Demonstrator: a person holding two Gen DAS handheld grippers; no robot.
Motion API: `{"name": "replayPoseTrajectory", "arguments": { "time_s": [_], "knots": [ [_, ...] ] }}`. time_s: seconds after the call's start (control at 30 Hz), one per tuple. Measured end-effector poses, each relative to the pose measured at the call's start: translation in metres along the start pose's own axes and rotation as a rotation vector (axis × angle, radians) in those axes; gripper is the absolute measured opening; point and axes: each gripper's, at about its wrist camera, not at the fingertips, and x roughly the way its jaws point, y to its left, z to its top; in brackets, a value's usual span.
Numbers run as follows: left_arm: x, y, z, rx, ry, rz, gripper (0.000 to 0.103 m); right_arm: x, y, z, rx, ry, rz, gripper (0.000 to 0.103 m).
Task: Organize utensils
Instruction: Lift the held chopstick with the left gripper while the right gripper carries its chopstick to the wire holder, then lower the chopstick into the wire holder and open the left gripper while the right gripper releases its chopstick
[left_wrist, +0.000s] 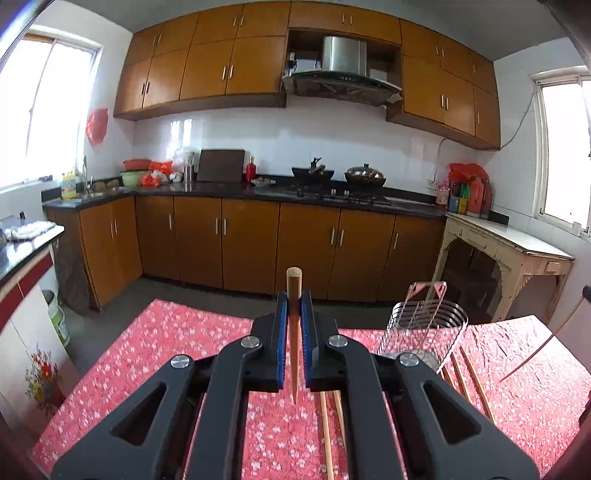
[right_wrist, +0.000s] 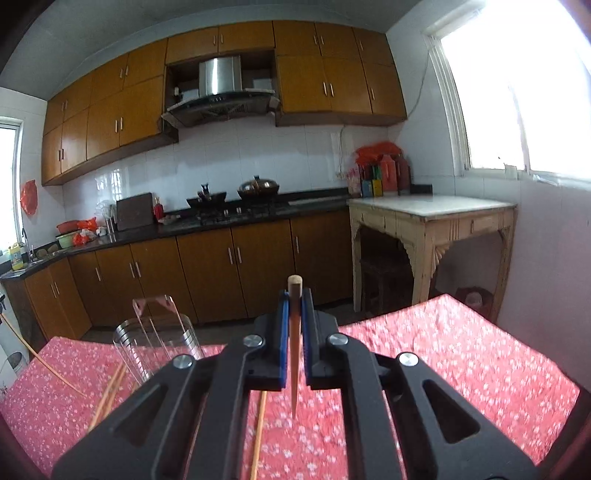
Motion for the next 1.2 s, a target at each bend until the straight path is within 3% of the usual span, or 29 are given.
{"name": "replayPoseTrajectory", "arguments": {
  "time_s": [0.17, 0.33, 0.43, 0.57, 0.77, 1.2],
  "knots": [
    [-0.006, -0.013, 0.037, 0.021, -0.053, 0.0, 0.007, -0.006, 0.014, 0.051, 0.006, -0.068, 0.058, 0.007],
    [-0.018, -0.037, 0.094, -0.001, -0.121, -0.068, 0.007, -0.008, 0.037, 0.111, 0.057, -0.119, 0.207, 0.007],
    [-0.021, -0.054, 0.116, -0.028, -0.147, -0.122, 0.007, 0.0, 0.056, 0.128, 0.062, -0.127, 0.273, 0.007],
    [-0.013, -0.077, 0.12, -0.038, -0.142, -0.18, 0.007, 0.018, 0.079, 0.125, 0.045, -0.096, 0.326, 0.007],
    [0.023, -0.098, 0.094, -0.028, -0.068, -0.225, 0.007, 0.054, 0.098, 0.099, 0.013, -0.042, 0.34, 0.007],
    [0.097, -0.105, 0.052, -0.046, 0.016, -0.175, 0.007, 0.118, 0.105, 0.047, 0.049, 0.075, 0.342, 0.007]
  ]
}}
